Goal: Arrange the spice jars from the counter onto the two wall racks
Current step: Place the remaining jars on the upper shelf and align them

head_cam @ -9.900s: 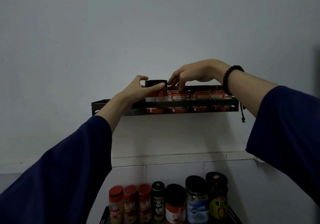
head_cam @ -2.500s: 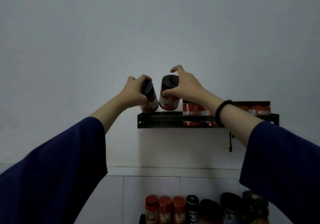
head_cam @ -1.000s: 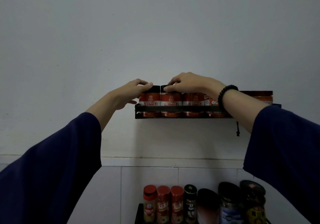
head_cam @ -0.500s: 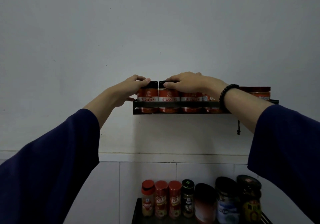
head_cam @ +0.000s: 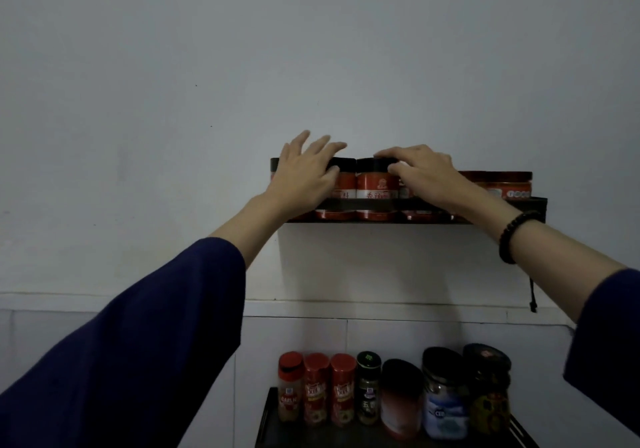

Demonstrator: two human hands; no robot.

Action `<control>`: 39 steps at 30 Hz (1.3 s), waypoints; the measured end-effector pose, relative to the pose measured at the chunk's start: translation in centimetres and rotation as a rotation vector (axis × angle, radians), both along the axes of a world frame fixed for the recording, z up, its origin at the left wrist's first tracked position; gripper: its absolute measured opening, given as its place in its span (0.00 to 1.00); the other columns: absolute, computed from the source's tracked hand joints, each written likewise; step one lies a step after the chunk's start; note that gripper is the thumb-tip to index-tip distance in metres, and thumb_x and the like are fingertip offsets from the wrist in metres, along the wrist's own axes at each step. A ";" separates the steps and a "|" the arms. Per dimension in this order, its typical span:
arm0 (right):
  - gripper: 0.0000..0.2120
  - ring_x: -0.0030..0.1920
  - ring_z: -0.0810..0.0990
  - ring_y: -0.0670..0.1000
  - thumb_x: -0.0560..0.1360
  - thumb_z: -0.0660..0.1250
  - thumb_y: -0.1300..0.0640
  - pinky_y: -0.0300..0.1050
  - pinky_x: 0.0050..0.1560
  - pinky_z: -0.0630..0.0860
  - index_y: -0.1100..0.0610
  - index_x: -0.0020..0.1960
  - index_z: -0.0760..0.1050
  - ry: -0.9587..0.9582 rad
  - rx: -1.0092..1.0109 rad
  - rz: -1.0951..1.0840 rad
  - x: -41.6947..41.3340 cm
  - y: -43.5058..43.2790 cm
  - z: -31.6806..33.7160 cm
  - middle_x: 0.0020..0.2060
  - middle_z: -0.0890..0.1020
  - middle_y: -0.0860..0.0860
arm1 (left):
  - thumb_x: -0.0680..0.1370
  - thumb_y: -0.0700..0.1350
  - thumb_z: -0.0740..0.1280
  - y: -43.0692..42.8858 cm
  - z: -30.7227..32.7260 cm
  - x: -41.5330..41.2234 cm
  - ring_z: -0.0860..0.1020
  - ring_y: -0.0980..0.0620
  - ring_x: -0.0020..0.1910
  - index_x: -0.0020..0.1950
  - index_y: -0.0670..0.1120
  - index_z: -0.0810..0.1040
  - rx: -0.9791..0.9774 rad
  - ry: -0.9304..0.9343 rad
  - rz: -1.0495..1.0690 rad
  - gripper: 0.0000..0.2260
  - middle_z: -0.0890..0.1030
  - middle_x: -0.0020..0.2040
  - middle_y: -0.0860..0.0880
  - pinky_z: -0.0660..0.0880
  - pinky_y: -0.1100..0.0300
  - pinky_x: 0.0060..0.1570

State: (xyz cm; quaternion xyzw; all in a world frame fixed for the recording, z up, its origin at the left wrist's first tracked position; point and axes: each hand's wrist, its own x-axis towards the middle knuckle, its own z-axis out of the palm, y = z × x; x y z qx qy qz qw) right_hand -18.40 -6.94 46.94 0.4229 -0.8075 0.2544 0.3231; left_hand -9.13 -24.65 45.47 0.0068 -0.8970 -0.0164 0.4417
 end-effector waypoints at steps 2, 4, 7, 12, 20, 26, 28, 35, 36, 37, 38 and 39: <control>0.20 0.67 0.67 0.52 0.78 0.54 0.57 0.56 0.66 0.55 0.48 0.69 0.68 0.009 0.043 -0.017 0.2 0.2 0.0 0.65 0.75 0.51 | 0.81 0.48 0.54 0.8 -0.1 -0.5 0.56 0.44 0.76 0.73 0.49 0.65 -0.025 -0.027 0.014 0.19 0.68 0.73 0.46 0.49 0.43 0.74; 0.22 0.69 0.64 0.52 0.77 0.54 0.57 0.58 0.67 0.53 0.46 0.71 0.64 0.009 0.115 -0.052 0.5 0.4 0.2 0.67 0.73 0.50 | 0.81 0.48 0.55 1.5 -0.2 -0.7 0.62 0.45 0.72 0.71 0.47 0.67 -0.043 -0.007 0.044 0.19 0.72 0.69 0.45 0.51 0.43 0.73; 0.26 0.73 0.57 0.52 0.77 0.55 0.56 0.60 0.70 0.48 0.42 0.73 0.57 -0.077 0.236 -0.071 0.7 1.3 0.8 0.72 0.66 0.49 | 0.80 0.49 0.55 1.9 -0.4 -0.7 0.62 0.45 0.73 0.71 0.47 0.67 -0.049 -0.007 0.078 0.19 0.72 0.69 0.45 0.48 0.42 0.74; 0.27 0.75 0.55 0.53 0.76 0.57 0.58 0.61 0.71 0.51 0.44 0.73 0.59 -0.062 0.089 -0.067 -0.2 4.3 0.7 0.75 0.61 0.49 | 0.81 0.50 0.55 2.9 -0.6 -0.7 0.51 0.44 0.77 0.75 0.48 0.61 -0.069 0.005 0.100 0.22 0.62 0.76 0.46 0.41 0.43 0.74; 0.28 0.72 0.58 0.57 0.74 0.55 0.61 0.59 0.68 0.53 0.48 0.73 0.61 -0.187 -0.003 -0.379 -3.3 9.1 -0.6 0.72 0.67 0.54 | 0.80 0.49 0.55 8.6 -2.0 -3.1 0.46 0.44 0.78 0.77 0.49 0.56 -0.274 -0.062 0.003 0.25 0.55 0.79 0.46 0.39 0.43 0.74; 0.25 0.68 0.66 0.55 0.73 0.58 0.61 0.57 0.66 0.58 0.51 0.70 0.66 -0.036 -0.070 -0.303 -2.9 10.8 -2.6 0.66 0.73 0.53 | 0.80 0.48 0.55 10.7 -3.0 -4.2 0.52 0.45 0.77 0.75 0.47 0.61 -0.257 -0.041 -0.065 0.22 0.63 0.76 0.46 0.39 0.45 0.74; 0.23 0.65 0.68 0.56 0.73 0.60 0.63 0.54 0.64 0.63 0.54 0.68 0.69 0.096 -0.204 -0.241 -1.7 10.9 -4.9 0.64 0.75 0.55 | 0.80 0.47 0.57 10.8 -4.2 -3.9 0.55 0.45 0.76 0.73 0.46 0.65 -0.212 0.043 -0.117 0.21 0.66 0.74 0.46 0.42 0.47 0.75; 0.16 0.51 0.75 0.53 0.75 0.60 0.65 0.45 0.48 0.73 0.54 0.61 0.73 -0.694 -0.627 -0.024 0.8 9.7 -19.7 0.53 0.77 0.55 | 0.78 0.42 0.61 12.9 -16.0 -2.4 0.64 0.50 0.68 0.66 0.48 0.72 0.391 -0.022 -0.370 0.16 0.74 0.66 0.49 0.59 0.64 0.62; 0.16 0.51 0.76 0.54 0.75 0.59 0.65 0.48 0.51 0.75 0.54 0.61 0.71 -0.903 -0.709 -0.014 1.0 9.4 -22.2 0.51 0.77 0.56 | 0.79 0.42 0.61 12.9 -18.2 -2.4 0.65 0.51 0.68 0.66 0.49 0.73 0.532 -0.057 -0.392 0.16 0.74 0.66 0.50 0.60 0.63 0.62; 0.16 0.51 0.76 0.55 0.76 0.59 0.66 0.51 0.55 0.75 0.55 0.62 0.70 -1.103 -0.788 0.015 1.1 9.0 -24.3 0.48 0.77 0.56 | 0.79 0.41 0.61 12.9 -20.0 -2.4 0.67 0.51 0.68 0.65 0.49 0.74 0.692 -0.087 -0.406 0.15 0.74 0.65 0.50 0.63 0.61 0.64; 0.16 0.51 0.77 0.57 0.75 0.58 0.67 0.53 0.57 0.74 0.56 0.61 0.68 -1.293 -0.866 0.068 1.2 8.6 -26.2 0.45 0.76 0.57 | 0.79 0.40 0.61 12.7 -22.1 -2.5 0.69 0.51 0.67 0.64 0.49 0.74 0.873 -0.119 -0.415 0.14 0.75 0.65 0.48 0.66 0.58 0.64; 0.15 0.49 0.77 0.57 0.75 0.57 0.68 0.52 0.57 0.74 0.57 0.60 0.67 -1.453 -0.956 0.144 1.3 8.2 -27.6 0.43 0.75 0.57 | 0.79 0.39 0.60 12.6 -23.7 -2.5 0.71 0.50 0.65 0.62 0.48 0.75 1.064 -0.151 -0.419 0.13 0.75 0.64 0.47 0.68 0.56 0.64</control>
